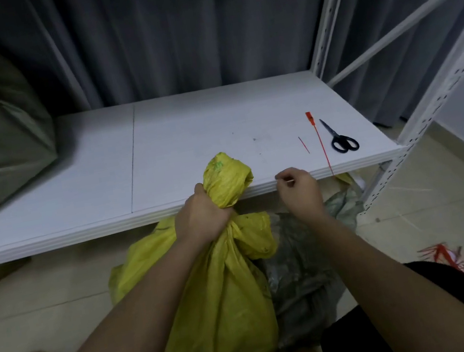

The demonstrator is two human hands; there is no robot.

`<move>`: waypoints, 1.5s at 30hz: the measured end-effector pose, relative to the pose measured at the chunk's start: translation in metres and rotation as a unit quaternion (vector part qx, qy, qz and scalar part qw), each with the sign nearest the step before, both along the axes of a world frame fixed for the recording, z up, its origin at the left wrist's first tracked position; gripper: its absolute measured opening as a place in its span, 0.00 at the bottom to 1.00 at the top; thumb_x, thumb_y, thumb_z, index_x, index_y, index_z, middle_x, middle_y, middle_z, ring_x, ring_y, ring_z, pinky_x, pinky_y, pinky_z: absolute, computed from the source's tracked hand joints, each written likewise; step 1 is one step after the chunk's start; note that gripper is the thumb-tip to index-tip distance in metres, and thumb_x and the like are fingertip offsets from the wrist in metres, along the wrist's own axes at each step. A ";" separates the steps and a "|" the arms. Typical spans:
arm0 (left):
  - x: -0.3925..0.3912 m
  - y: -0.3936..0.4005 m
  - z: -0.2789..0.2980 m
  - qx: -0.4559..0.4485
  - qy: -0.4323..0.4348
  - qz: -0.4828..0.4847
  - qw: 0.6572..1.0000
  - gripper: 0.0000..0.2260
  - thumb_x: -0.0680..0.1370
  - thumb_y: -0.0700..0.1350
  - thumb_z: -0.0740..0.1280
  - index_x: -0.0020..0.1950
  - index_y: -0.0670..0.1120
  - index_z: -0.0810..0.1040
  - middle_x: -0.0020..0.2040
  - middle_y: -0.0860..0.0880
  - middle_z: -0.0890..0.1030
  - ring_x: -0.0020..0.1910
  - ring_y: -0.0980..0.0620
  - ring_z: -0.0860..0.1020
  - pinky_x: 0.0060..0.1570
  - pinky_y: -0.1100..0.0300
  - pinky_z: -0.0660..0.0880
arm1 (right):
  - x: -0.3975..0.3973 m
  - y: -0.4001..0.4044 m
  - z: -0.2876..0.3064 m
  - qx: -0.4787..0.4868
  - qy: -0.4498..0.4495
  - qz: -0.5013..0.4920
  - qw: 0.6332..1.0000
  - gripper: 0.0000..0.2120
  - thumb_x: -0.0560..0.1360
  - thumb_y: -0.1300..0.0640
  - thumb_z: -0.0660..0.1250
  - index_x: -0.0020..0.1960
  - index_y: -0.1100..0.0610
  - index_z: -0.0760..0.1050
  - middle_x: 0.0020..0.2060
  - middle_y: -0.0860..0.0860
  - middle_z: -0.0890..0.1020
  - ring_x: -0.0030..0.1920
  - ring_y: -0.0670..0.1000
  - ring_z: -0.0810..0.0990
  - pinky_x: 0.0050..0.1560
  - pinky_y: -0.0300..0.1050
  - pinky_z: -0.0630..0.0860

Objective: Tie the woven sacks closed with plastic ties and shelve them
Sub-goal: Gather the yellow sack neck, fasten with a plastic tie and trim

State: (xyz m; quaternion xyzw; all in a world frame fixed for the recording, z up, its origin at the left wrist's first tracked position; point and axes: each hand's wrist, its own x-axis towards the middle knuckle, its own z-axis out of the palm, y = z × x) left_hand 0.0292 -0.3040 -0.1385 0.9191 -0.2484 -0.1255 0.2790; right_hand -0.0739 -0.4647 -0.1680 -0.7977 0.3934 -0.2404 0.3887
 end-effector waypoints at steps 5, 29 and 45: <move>0.008 -0.036 -0.007 0.046 -0.027 -0.023 0.998 0.21 0.71 0.54 0.67 0.57 0.44 0.68 0.54 0.43 0.78 0.52 0.40 0.77 0.43 0.56 0.68 | 0.005 -0.069 -0.019 -0.072 0.067 -0.078 0.992 0.13 0.78 0.57 0.60 0.57 0.62 0.78 0.53 0.59 0.80 0.51 0.58 0.79 0.51 0.48 0.77; 0.036 -0.054 -0.028 0.014 0.040 0.012 0.999 0.25 0.69 0.56 0.70 0.60 0.46 0.70 0.57 0.43 0.78 0.55 0.41 0.77 0.51 0.52 0.74 | 0.034 -0.148 -0.028 -0.026 0.128 -0.124 0.984 0.11 0.76 0.64 0.59 0.50 0.71 0.76 0.51 0.65 0.78 0.48 0.62 0.79 0.46 0.44 0.72; -0.022 0.107 0.005 -0.191 0.059 0.031 0.979 0.34 0.65 0.51 0.75 0.68 0.48 0.66 0.56 0.49 0.77 0.56 0.49 0.75 0.48 0.60 0.68 | 0.010 0.094 0.012 0.046 -0.094 0.125 0.987 0.09 0.76 0.66 0.65 0.53 0.63 0.81 0.45 0.54 0.82 0.48 0.52 0.80 0.47 0.28 0.71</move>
